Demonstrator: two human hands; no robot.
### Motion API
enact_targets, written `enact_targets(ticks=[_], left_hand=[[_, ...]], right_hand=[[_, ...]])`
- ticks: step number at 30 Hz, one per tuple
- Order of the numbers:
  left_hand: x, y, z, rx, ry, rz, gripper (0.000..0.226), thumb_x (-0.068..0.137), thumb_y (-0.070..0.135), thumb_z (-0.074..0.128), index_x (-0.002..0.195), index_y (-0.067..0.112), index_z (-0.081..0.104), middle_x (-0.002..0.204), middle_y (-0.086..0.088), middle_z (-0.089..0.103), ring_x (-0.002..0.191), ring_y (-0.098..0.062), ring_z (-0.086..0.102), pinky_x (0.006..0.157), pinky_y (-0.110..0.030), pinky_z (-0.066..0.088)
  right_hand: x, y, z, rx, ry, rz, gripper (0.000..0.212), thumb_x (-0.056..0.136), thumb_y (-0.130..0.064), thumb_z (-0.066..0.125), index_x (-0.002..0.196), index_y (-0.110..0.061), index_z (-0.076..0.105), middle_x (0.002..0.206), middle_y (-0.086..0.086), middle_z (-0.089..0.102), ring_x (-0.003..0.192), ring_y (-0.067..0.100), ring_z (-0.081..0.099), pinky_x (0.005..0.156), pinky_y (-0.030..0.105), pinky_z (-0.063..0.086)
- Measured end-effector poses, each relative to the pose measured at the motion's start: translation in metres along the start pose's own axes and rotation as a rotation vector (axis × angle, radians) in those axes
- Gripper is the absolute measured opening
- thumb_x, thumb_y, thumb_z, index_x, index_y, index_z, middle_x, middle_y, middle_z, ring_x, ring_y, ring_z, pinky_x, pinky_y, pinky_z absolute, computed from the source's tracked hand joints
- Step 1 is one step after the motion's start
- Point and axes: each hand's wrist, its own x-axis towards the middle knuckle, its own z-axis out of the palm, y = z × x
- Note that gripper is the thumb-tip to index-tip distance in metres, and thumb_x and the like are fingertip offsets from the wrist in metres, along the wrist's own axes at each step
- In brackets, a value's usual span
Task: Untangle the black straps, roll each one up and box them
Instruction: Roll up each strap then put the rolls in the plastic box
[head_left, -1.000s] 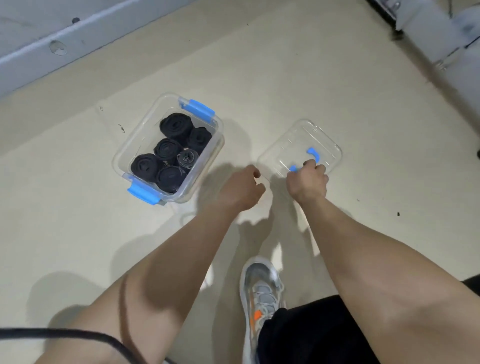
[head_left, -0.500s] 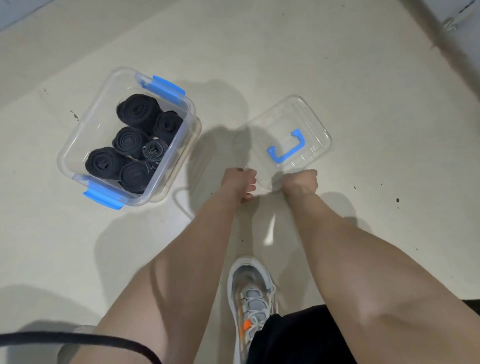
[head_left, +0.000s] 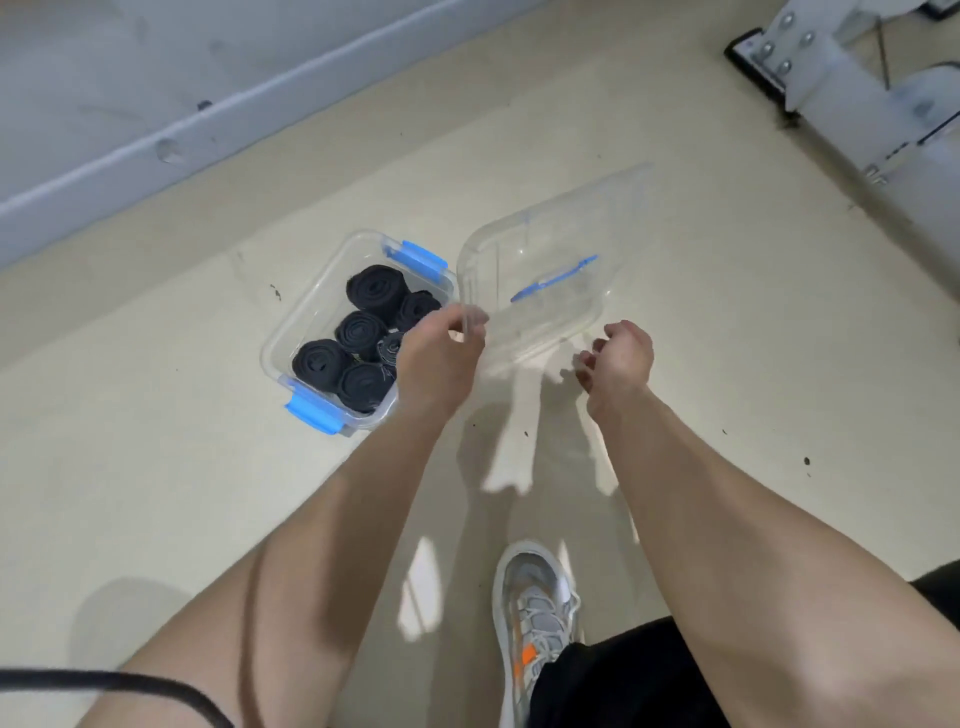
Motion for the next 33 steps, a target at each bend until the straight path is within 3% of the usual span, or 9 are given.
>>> enact_targets(ticks=[4, 8, 11, 15, 17, 20, 27, 29, 33], left_hand=[[-0.013, 0.005, -0.068, 0.27, 0.13, 0.134, 0.024, 0.096, 0.035, 0.055, 0.085, 0.02, 0.07, 0.085, 0.003, 0.062, 0.077, -0.017, 0.055, 0.066, -0.035, 0.038], [-0.027, -0.007, -0.13, 0.352, 0.253, 0.168, 0.018, 0.099, 0.031, 0.059, 0.106, 0.027, 0.076, 0.106, 0.008, 0.058, 0.087, -0.019, 0.064, 0.079, -0.032, 0.042], [-0.04, -0.024, -0.165, 0.442, 0.279, 0.21, 0.021, 0.098, 0.022, 0.062, 0.114, 0.025, 0.074, 0.103, 0.006, 0.049, 0.083, -0.023, 0.062, 0.076, -0.032, 0.041], [-0.059, -0.043, -0.19, 0.644, 0.346, 0.278, 0.031, 0.094, 0.016, 0.067, 0.121, 0.03, 0.072, 0.087, 0.003, 0.048, 0.086, -0.026, 0.05, 0.064, -0.035, 0.041], [-0.063, -0.051, -0.196, 0.696, 0.336, 0.205, 0.032, 0.096, 0.019, 0.064, 0.124, 0.034, 0.07, 0.083, 0.004, 0.051, 0.088, -0.027, 0.054, 0.063, -0.035, 0.041], [-0.064, -0.066, -0.197, 0.582, 0.287, 0.074, 0.036, 0.097, 0.019, 0.059, 0.128, 0.036, 0.068, 0.089, 0.003, 0.057, 0.092, -0.024, 0.058, 0.069, -0.034, 0.042], [-0.049, -0.103, -0.176, 0.245, 0.233, -0.047, 0.051, 0.093, 0.006, 0.051, 0.134, 0.033, 0.066, 0.098, -0.001, 0.066, 0.094, -0.019, 0.061, 0.085, -0.035, 0.049], [-0.045, -0.109, -0.166, 0.135, 0.231, -0.108, 0.05, 0.092, 0.006, 0.049, 0.131, 0.031, 0.068, 0.089, 0.003, 0.067, 0.084, -0.013, 0.059, 0.08, -0.028, 0.049], [-0.034, -0.121, -0.143, -0.055, 0.238, -0.276, 0.032, 0.096, 0.024, 0.06, 0.124, 0.036, 0.066, 0.081, 0.011, 0.062, 0.07, 0.002, 0.057, 0.058, -0.008, 0.041]], right_hand=[[-0.04, -0.044, 0.007, 0.135, -0.128, 0.012, 0.026, 0.102, -0.047, 0.041, 0.11, -0.03, 0.058, 0.104, 0.001, 0.062, 0.086, 0.019, 0.062, 0.065, 0.031, 0.046], [-0.065, -0.071, 0.022, 0.103, -0.357, -0.069, 0.054, 0.101, -0.067, 0.027, 0.141, -0.041, 0.051, 0.12, 0.003, 0.065, 0.106, 0.025, 0.068, 0.084, 0.035, 0.054], [-0.083, -0.073, 0.04, -0.055, -0.49, -0.068, 0.062, 0.099, -0.07, 0.027, 0.127, -0.03, 0.066, 0.119, 0.002, 0.062, 0.103, 0.026, 0.068, 0.091, 0.038, 0.056], [-0.098, -0.057, 0.068, -0.228, -0.516, -0.16, 0.02, 0.096, -0.025, 0.061, 0.093, -0.006, 0.066, 0.092, 0.007, 0.059, 0.074, 0.027, 0.058, 0.068, 0.028, 0.053], [-0.095, -0.047, 0.081, -0.284, -0.516, -0.213, 0.004, 0.086, -0.005, 0.064, 0.089, -0.003, 0.062, 0.086, 0.013, 0.053, 0.074, 0.028, 0.05, 0.068, 0.028, 0.05], [-0.087, -0.034, 0.094, -0.323, -0.529, -0.234, 0.008, 0.082, 0.002, 0.06, 0.087, -0.002, 0.064, 0.085, 0.015, 0.054, 0.077, 0.028, 0.047, 0.07, 0.032, 0.047], [-0.053, -0.011, 0.129, -0.621, -0.448, -0.361, 0.038, 0.084, -0.008, 0.058, 0.12, -0.021, 0.058, 0.107, 0.006, 0.067, 0.098, 0.024, 0.066, 0.089, 0.034, 0.054], [-0.044, -0.006, 0.143, -0.729, -0.447, -0.459, 0.038, 0.09, -0.009, 0.056, 0.126, -0.022, 0.059, 0.115, 0.001, 0.065, 0.102, 0.02, 0.062, 0.087, 0.029, 0.049], [-0.025, 0.0, 0.168, -0.951, -0.448, -0.611, 0.048, 0.091, -0.006, 0.052, 0.137, -0.018, 0.058, 0.134, 0.001, 0.061, 0.123, 0.021, 0.058, 0.11, 0.031, 0.043]])
